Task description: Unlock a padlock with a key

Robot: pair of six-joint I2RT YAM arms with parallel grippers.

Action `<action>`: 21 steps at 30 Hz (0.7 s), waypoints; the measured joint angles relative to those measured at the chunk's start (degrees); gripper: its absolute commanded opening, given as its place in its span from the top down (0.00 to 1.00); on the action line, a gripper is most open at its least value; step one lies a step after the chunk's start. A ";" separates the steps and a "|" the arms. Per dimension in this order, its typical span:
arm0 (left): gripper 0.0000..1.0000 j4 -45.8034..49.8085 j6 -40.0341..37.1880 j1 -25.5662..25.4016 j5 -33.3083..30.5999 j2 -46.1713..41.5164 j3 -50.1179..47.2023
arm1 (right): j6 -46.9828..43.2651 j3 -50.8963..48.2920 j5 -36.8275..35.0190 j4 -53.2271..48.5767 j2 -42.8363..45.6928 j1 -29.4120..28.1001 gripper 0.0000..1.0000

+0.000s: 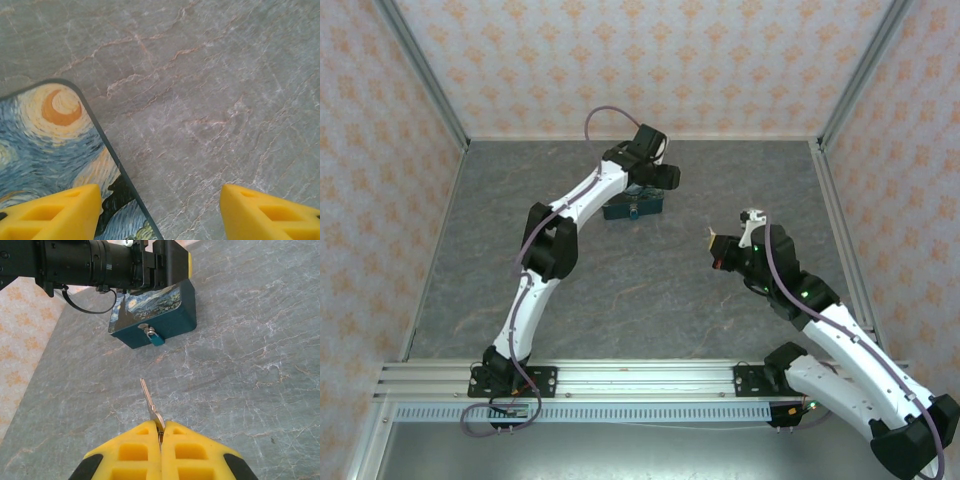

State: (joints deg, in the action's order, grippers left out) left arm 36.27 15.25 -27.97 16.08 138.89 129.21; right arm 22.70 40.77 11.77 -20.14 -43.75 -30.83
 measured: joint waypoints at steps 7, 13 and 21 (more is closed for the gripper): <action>0.36 -2.67 0.31 -0.04 0.13 -1.64 -4.68 | 0.15 -0.22 0.02 0.00 0.00 0.61 1.00; 0.37 -6.16 0.24 -0.55 0.61 -7.34 -14.40 | 0.15 -0.22 0.00 -0.02 0.00 1.99 1.00; 0.37 -8.79 -0.33 -4.07 1.11 -15.50 -26.86 | 0.13 -0.72 0.02 -0.04 -0.02 3.23 1.00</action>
State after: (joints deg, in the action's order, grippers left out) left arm 27.49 14.92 -32.03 17.19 123.39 102.35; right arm 22.83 40.05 11.79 -20.18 -43.77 -27.59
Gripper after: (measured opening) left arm 0.633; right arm 0.048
